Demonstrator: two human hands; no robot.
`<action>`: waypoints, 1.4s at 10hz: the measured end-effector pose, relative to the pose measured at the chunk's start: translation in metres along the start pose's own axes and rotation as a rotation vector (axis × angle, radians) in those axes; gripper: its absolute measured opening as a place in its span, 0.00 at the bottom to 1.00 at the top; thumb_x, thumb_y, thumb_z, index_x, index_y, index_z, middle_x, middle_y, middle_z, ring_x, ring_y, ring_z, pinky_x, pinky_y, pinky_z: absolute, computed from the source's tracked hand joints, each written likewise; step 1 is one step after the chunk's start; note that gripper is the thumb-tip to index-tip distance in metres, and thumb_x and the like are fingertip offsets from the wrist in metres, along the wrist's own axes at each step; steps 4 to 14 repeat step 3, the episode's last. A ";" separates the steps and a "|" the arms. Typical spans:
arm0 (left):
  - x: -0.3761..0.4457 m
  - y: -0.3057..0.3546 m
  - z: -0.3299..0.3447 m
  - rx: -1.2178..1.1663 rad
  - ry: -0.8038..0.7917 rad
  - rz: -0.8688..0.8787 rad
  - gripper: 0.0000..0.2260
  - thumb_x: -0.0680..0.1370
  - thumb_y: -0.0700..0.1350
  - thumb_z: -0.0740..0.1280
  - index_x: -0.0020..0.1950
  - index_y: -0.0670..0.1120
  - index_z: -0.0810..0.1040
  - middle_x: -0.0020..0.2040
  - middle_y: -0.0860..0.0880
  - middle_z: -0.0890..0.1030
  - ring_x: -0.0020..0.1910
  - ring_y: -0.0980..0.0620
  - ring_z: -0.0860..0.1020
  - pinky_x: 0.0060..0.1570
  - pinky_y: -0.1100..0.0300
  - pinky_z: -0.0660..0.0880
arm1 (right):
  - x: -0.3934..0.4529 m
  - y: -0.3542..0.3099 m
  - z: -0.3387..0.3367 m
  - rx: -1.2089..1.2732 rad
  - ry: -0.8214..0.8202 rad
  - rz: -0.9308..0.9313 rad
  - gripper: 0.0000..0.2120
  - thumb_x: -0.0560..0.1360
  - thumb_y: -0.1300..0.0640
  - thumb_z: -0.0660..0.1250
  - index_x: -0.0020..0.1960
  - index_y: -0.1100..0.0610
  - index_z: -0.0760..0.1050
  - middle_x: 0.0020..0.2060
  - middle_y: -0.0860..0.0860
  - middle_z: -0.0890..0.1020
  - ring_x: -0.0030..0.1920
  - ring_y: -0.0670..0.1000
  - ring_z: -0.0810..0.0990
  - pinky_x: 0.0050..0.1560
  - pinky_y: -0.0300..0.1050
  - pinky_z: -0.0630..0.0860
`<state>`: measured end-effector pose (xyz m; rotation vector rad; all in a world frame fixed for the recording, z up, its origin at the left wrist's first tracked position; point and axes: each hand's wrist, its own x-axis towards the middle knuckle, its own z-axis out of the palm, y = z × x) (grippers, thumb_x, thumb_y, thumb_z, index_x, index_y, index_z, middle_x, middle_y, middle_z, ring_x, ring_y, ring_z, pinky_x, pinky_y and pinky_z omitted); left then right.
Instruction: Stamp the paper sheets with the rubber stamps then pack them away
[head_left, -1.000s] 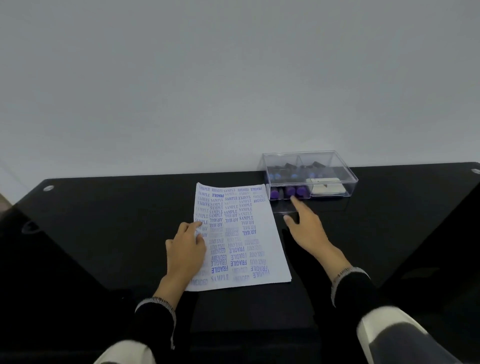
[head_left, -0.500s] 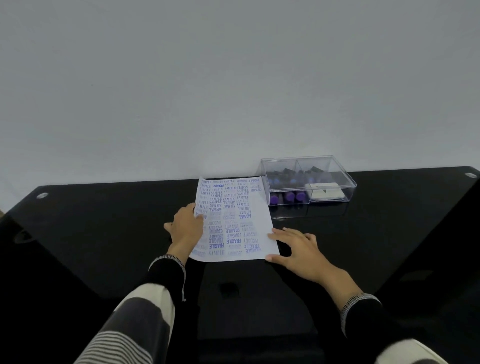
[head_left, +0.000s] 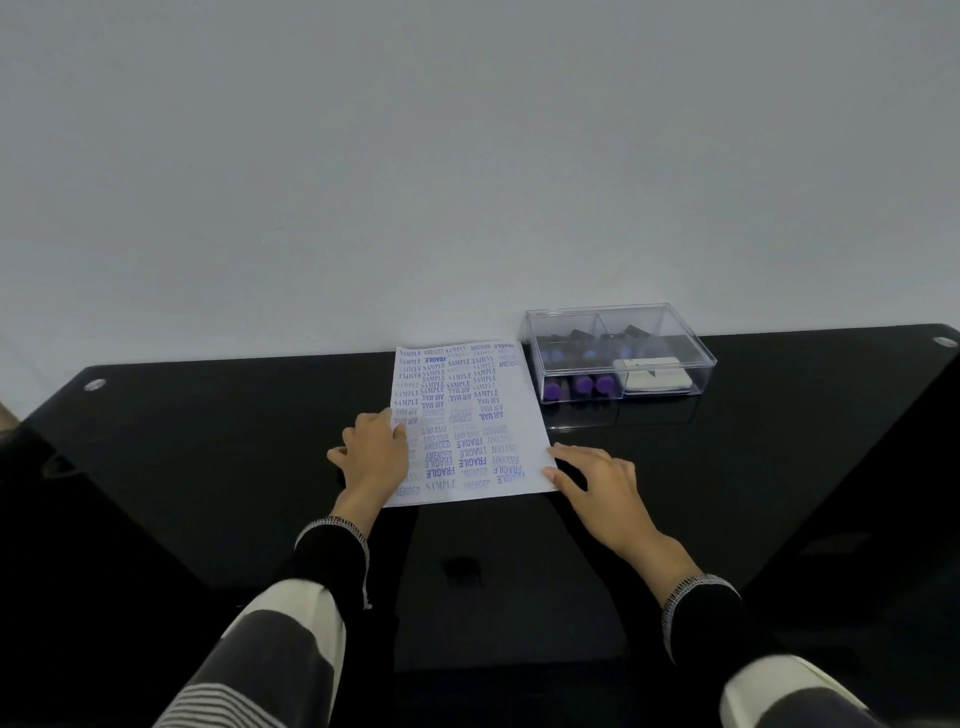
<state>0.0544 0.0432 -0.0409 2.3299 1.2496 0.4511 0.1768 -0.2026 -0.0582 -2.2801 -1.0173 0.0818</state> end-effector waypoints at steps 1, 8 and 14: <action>-0.021 0.004 0.002 0.000 0.041 0.043 0.15 0.82 0.47 0.59 0.69 0.49 0.72 0.68 0.48 0.69 0.65 0.47 0.67 0.65 0.47 0.57 | -0.009 -0.004 -0.005 0.113 0.064 0.048 0.18 0.79 0.52 0.62 0.67 0.54 0.72 0.65 0.49 0.75 0.68 0.49 0.71 0.69 0.45 0.65; -0.076 0.022 -0.003 -0.156 0.075 0.256 0.12 0.81 0.42 0.60 0.63 0.48 0.76 0.64 0.51 0.74 0.61 0.51 0.72 0.64 0.51 0.62 | -0.039 -0.005 -0.015 0.112 0.090 0.115 0.17 0.80 0.55 0.61 0.68 0.54 0.72 0.66 0.50 0.74 0.68 0.49 0.70 0.69 0.46 0.67; -0.076 0.022 -0.003 -0.156 0.075 0.256 0.12 0.81 0.42 0.60 0.63 0.48 0.76 0.64 0.51 0.74 0.61 0.51 0.72 0.64 0.51 0.62 | -0.039 -0.005 -0.015 0.112 0.090 0.115 0.17 0.80 0.55 0.61 0.68 0.54 0.72 0.66 0.50 0.74 0.68 0.49 0.70 0.69 0.46 0.67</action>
